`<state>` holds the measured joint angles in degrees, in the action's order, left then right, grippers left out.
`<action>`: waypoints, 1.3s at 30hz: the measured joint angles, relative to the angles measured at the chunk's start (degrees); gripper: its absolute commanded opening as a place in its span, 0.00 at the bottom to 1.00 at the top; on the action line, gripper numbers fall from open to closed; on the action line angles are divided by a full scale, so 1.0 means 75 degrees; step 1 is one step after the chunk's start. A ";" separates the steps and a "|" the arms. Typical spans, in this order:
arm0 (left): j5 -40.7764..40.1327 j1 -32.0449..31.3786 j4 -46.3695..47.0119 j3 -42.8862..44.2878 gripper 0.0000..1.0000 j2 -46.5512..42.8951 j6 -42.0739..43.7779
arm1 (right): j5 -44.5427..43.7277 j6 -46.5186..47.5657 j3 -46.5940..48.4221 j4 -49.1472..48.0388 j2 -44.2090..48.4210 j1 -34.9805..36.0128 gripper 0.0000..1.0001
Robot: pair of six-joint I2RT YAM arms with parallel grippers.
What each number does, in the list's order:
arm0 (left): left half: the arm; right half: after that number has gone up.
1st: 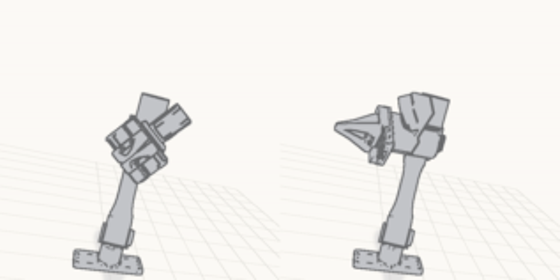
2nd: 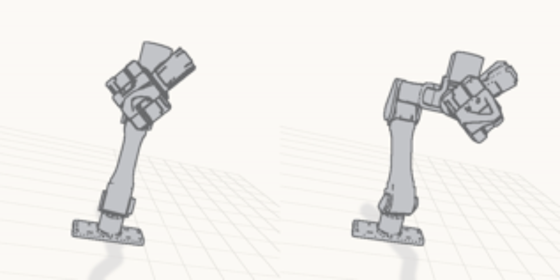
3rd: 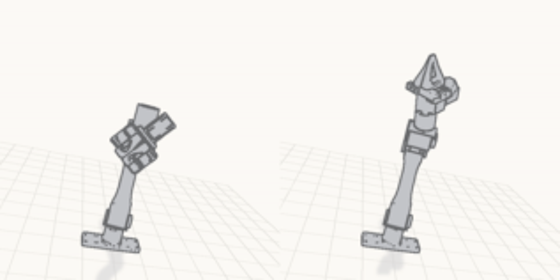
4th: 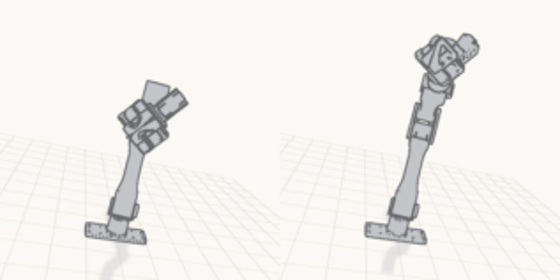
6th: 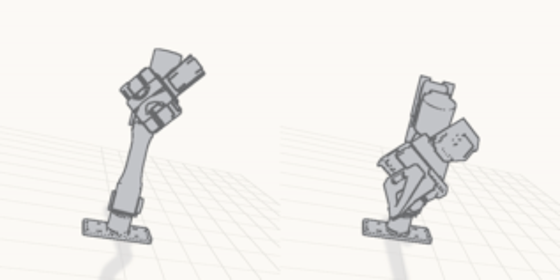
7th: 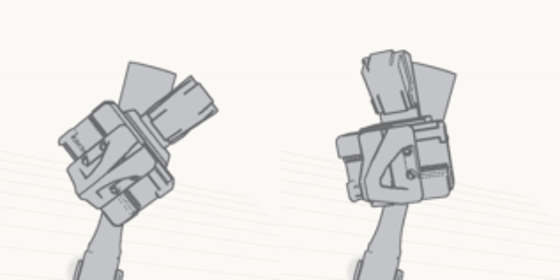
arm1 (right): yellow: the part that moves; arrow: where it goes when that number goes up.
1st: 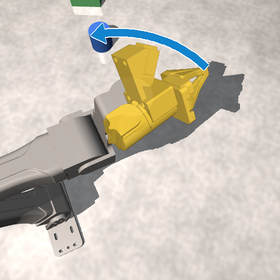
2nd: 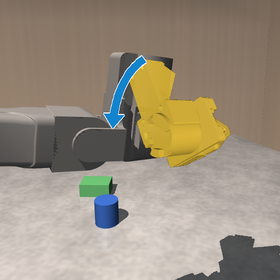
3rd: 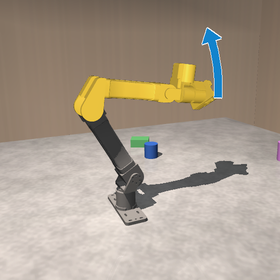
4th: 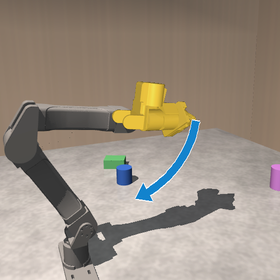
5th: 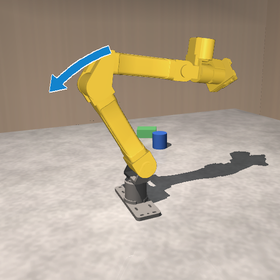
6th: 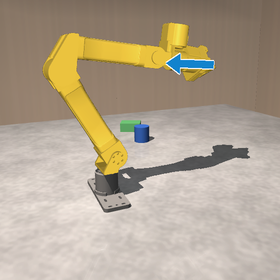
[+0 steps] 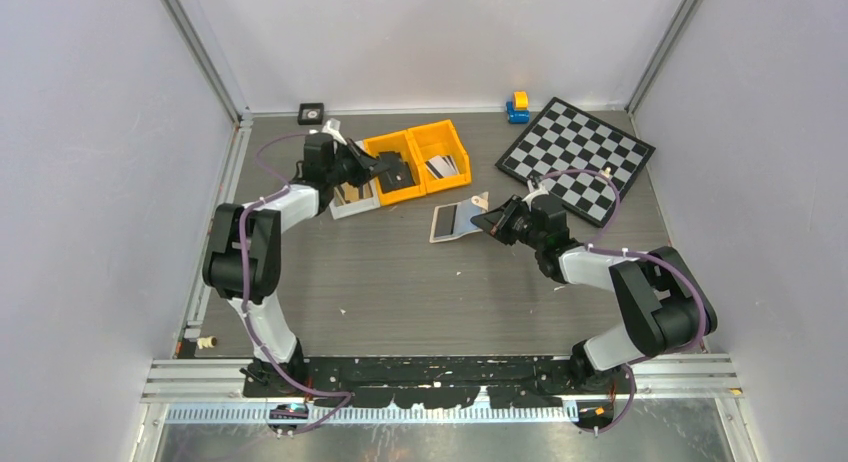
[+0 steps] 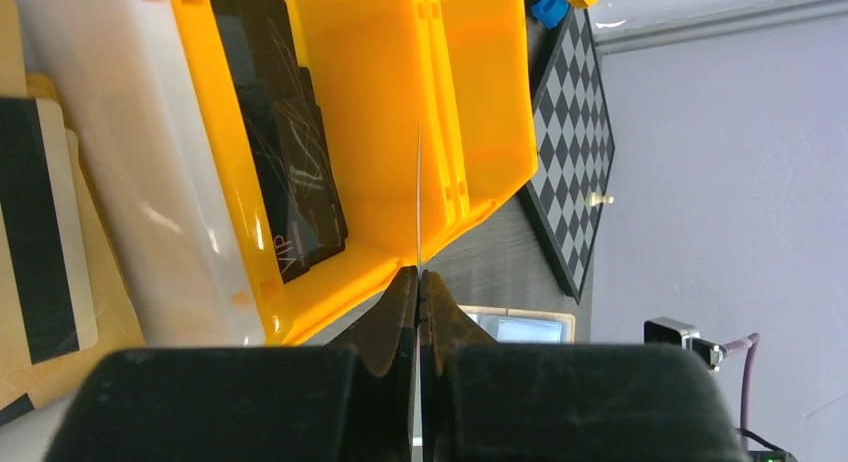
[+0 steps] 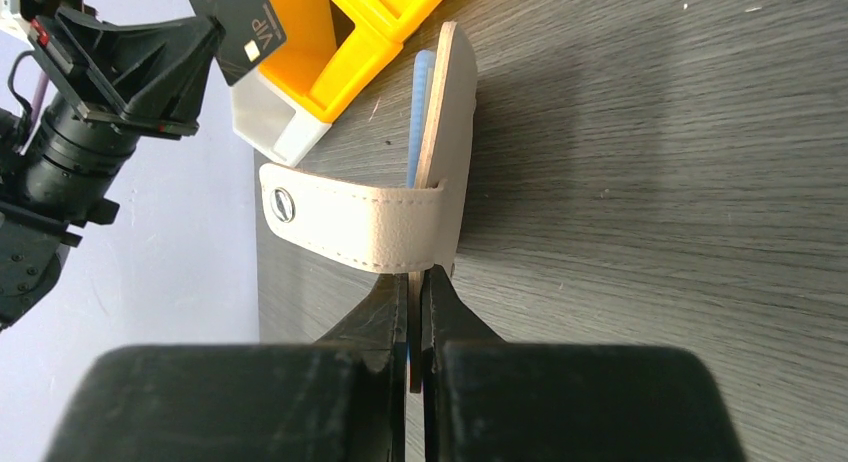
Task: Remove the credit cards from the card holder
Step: Place the credit card in the storage box.
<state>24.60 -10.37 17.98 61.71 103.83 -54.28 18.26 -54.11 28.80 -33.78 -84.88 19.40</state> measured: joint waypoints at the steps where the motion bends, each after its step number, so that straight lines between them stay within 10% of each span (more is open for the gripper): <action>1: -0.0035 0.0000 -0.0122 0.0146 0.00 0.0047 0.0085 | 0.0009 -0.0006 0.0000 -0.0003 -0.0003 0.0000 0.00; 23: -0.0539 -0.0125 -0.1419 0.1513 0.42 0.0755 0.0965 | 0.0117 -0.0096 0.0041 -0.0192 -0.0073 0.0000 0.00; 28: -0.1040 -0.0743 -0.2005 0.0799 0.57 -0.0597 0.1373 | 0.0117 -0.0087 0.0047 -0.0189 -0.0073 0.0000 0.00; 32: -0.1553 -0.1381 -0.2221 -0.0210 0.97 -0.2430 0.1687 | 0.0108 -0.0055 0.0050 -0.0149 -0.0073 0.0000 0.00; 39: -0.2824 -0.1510 -0.1326 -0.2699 1.00 -0.5362 0.1343 | -0.0029 0.0067 0.0192 0.0216 -0.0073 0.0000 0.00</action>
<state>3.42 -21.69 8.03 41.47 63.61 -44.21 18.04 -53.60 30.24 -32.16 -85.43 19.40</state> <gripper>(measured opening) 0.995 0.056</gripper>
